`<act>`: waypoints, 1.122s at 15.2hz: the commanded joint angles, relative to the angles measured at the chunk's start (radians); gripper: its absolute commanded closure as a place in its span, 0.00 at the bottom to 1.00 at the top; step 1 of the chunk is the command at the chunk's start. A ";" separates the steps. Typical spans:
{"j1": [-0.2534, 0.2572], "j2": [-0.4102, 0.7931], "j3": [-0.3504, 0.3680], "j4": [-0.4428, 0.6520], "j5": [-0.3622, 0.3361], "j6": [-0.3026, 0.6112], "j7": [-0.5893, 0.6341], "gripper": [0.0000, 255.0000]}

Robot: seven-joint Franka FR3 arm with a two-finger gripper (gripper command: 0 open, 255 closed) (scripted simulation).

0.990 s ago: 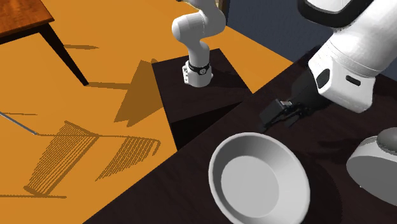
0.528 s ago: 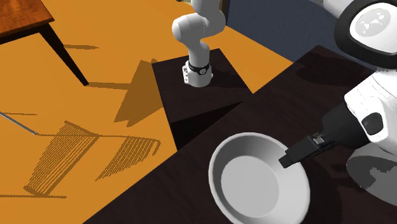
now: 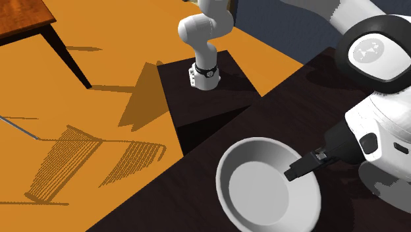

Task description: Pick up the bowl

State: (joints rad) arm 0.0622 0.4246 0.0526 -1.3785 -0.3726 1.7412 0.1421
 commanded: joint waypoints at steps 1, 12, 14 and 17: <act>0.000 -0.002 0.000 -0.008 0.000 0.006 0.002 1.00; 0.001 -0.002 0.000 0.018 0.001 -0.019 -0.006 1.00; 0.003 -0.002 0.000 0.045 0.003 -0.044 -0.014 1.00; 0.005 0.001 0.000 0.088 0.004 -0.083 -0.027 1.00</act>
State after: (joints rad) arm 0.0653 0.4224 0.0528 -1.3113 -0.3685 1.6749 0.1194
